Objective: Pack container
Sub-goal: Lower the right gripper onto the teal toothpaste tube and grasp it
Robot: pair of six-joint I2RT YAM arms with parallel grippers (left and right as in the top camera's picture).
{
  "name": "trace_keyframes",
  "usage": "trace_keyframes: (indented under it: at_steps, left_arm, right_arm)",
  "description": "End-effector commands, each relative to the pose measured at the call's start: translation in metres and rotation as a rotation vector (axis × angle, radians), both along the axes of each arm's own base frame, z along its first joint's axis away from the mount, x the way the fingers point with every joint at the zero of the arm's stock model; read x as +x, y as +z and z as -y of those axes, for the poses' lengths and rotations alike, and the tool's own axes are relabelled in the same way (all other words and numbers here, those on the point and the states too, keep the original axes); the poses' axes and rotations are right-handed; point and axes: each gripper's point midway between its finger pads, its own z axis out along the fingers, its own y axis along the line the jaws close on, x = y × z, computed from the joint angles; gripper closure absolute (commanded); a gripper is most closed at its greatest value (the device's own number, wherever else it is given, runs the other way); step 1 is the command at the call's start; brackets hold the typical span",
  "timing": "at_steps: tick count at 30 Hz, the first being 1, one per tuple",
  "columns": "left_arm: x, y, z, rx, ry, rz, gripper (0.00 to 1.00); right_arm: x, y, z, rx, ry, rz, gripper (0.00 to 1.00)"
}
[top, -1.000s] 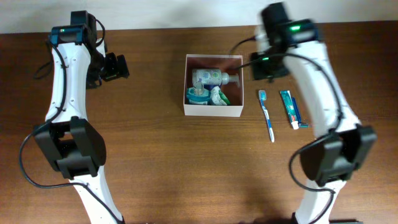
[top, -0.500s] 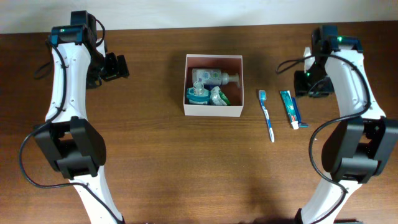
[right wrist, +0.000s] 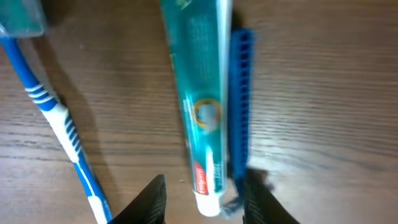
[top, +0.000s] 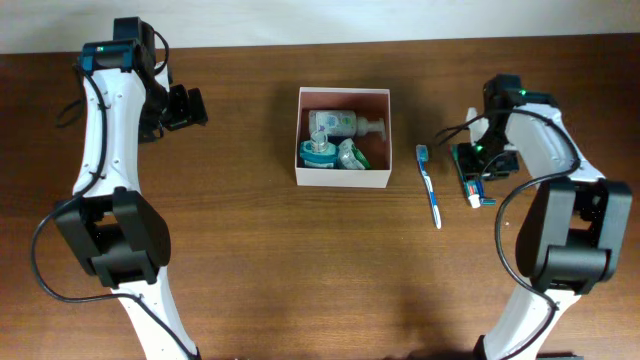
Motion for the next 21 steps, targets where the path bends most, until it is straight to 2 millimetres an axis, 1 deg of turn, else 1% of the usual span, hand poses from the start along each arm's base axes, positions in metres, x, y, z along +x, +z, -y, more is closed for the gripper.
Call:
trace_keyframes:
  at_steps: [1,9,13,21]
  left_arm:
    - [0.002,0.016,0.000,-0.004,-0.001,0.041,0.01]
    - [0.002,0.016,0.000,-0.004,-0.001,0.041,0.01]
    - [0.002,0.016,0.000,-0.004,-0.001,0.041,0.01]
    - [0.001,0.016,0.000,-0.004,-0.001,0.041,0.01]
  right_arm:
    - [-0.002,-0.017,-0.016,0.036,0.052,-0.008,0.67]
    - [-0.003,-0.034,-0.016,0.034,0.051,0.009,0.66]
    - [0.002,-0.042,-0.016,0.029,0.052,0.046,0.66]
    - [0.008,-0.043,-0.015,0.026,0.053,0.073,0.67]
